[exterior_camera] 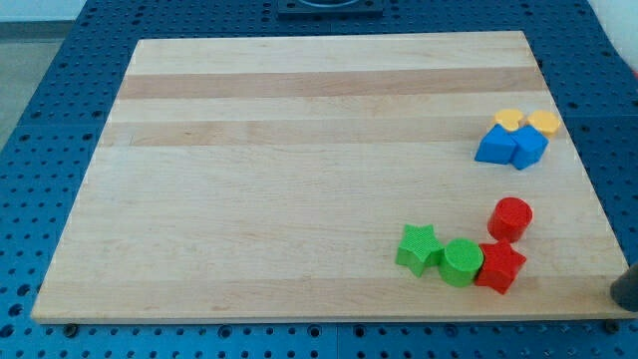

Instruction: Move the red star left to the red circle

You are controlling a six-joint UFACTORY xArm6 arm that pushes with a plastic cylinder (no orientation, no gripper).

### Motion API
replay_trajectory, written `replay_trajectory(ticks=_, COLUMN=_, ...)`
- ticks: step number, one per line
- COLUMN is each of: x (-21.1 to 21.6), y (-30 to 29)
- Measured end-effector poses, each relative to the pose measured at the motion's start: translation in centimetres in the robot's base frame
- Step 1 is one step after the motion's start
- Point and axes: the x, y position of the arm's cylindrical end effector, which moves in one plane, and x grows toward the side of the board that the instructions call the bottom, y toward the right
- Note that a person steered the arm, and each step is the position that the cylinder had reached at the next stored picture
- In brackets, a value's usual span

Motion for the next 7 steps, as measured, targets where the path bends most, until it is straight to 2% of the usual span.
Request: replay_trajectory(ticks=7, x=0.2, y=-8.8)
